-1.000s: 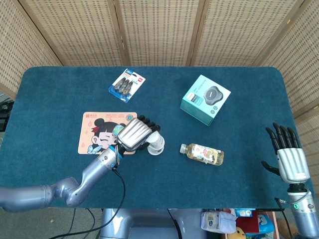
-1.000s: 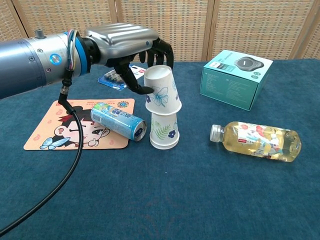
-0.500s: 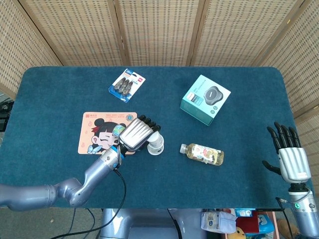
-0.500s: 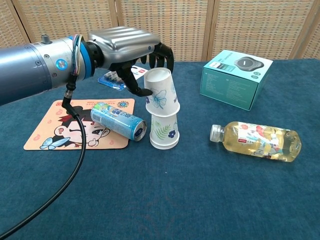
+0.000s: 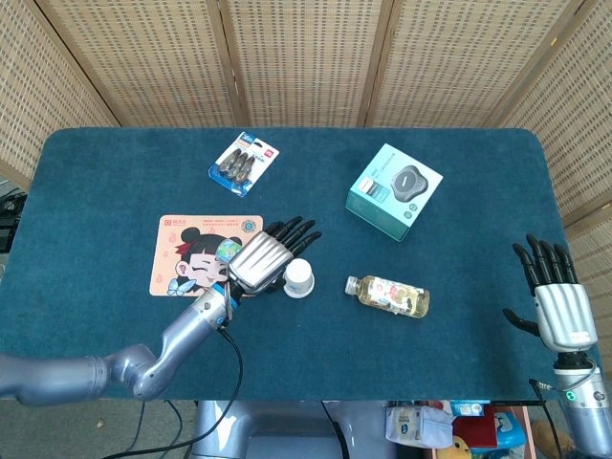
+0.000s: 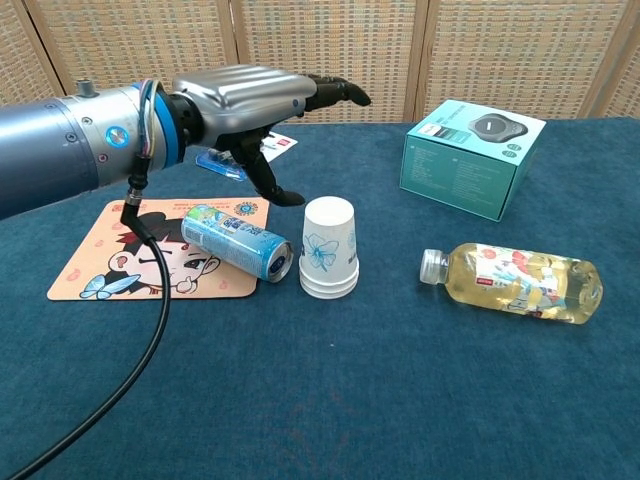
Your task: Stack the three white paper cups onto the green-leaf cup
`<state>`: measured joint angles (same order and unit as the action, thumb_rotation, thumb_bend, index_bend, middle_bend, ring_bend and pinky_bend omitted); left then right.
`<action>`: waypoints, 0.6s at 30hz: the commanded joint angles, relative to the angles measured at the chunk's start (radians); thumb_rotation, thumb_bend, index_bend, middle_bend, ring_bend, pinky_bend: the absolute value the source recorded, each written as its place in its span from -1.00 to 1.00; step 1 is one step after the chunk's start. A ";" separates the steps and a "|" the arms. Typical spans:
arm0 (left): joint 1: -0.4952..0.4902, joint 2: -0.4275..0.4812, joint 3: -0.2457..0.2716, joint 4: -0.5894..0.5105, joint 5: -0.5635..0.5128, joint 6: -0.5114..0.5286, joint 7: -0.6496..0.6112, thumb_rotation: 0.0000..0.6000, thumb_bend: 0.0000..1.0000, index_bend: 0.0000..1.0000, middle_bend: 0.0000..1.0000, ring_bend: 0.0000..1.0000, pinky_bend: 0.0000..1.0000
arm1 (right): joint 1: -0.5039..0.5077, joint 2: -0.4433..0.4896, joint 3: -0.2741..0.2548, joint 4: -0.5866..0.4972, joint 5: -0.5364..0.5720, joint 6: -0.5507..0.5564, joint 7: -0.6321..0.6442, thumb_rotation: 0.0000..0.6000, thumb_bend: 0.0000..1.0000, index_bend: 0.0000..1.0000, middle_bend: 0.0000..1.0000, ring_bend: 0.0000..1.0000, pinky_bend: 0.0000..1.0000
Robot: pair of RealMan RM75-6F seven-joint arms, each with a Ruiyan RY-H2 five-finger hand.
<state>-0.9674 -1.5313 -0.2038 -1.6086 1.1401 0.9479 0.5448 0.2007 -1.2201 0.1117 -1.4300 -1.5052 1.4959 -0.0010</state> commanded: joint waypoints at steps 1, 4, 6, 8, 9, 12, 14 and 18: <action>0.032 0.011 0.004 -0.026 0.012 0.050 -0.025 1.00 -0.51 -1.00 -1.00 -1.00 -0.86 | -0.001 0.000 0.000 0.000 -0.001 0.000 0.000 1.00 -1.00 -0.87 -1.00 -1.00 -1.00; 0.075 0.037 0.023 -0.056 0.019 0.100 -0.036 1.00 -0.59 -1.00 -1.00 -1.00 -1.00 | -0.001 0.000 -0.001 0.001 -0.003 -0.001 -0.001 1.00 -1.00 -0.87 -1.00 -1.00 -1.00; 0.135 0.081 0.053 -0.094 0.029 0.176 -0.024 1.00 -0.63 -1.00 -1.00 -1.00 -1.00 | -0.003 0.001 -0.002 0.000 -0.004 -0.001 0.003 1.00 -1.00 -0.87 -1.00 -1.00 -1.00; 0.213 0.137 0.092 -0.139 0.040 0.267 -0.023 1.00 -0.64 -1.00 -1.00 -1.00 -1.00 | -0.005 0.002 -0.003 -0.003 -0.007 0.001 0.007 1.00 -1.00 -0.87 -1.00 -1.00 -1.00; 0.248 0.163 0.110 -0.161 0.051 0.305 -0.030 1.00 -0.64 -1.00 -1.00 -1.00 -1.00 | -0.005 0.002 -0.004 -0.005 -0.008 0.002 0.009 1.00 -1.00 -0.87 -1.00 -1.00 -1.00; 0.335 0.222 0.152 -0.187 0.088 0.399 -0.070 1.00 -0.65 -1.00 -1.00 -1.00 -1.00 | -0.006 0.004 -0.005 -0.010 -0.012 0.002 0.011 1.00 -1.00 -0.87 -1.00 -1.00 -1.00; 0.403 0.256 0.179 -0.181 0.103 0.479 -0.094 1.00 -0.65 -1.00 -1.00 -1.00 -1.00 | -0.008 0.005 -0.006 -0.016 -0.016 0.007 0.009 1.00 -1.00 -0.87 -1.00 -1.00 -1.00; 0.541 0.328 0.239 -0.186 0.123 0.602 -0.168 1.00 -0.65 -1.00 -1.00 -1.00 -1.00 | -0.014 0.009 -0.008 -0.028 -0.023 0.016 0.000 1.00 -1.00 -0.87 -1.00 -1.00 -1.00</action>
<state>-0.5194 -1.2695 -0.0209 -1.7790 1.2355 1.4685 0.4419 0.1881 -1.2124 0.1042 -1.4562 -1.5269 1.5107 0.0006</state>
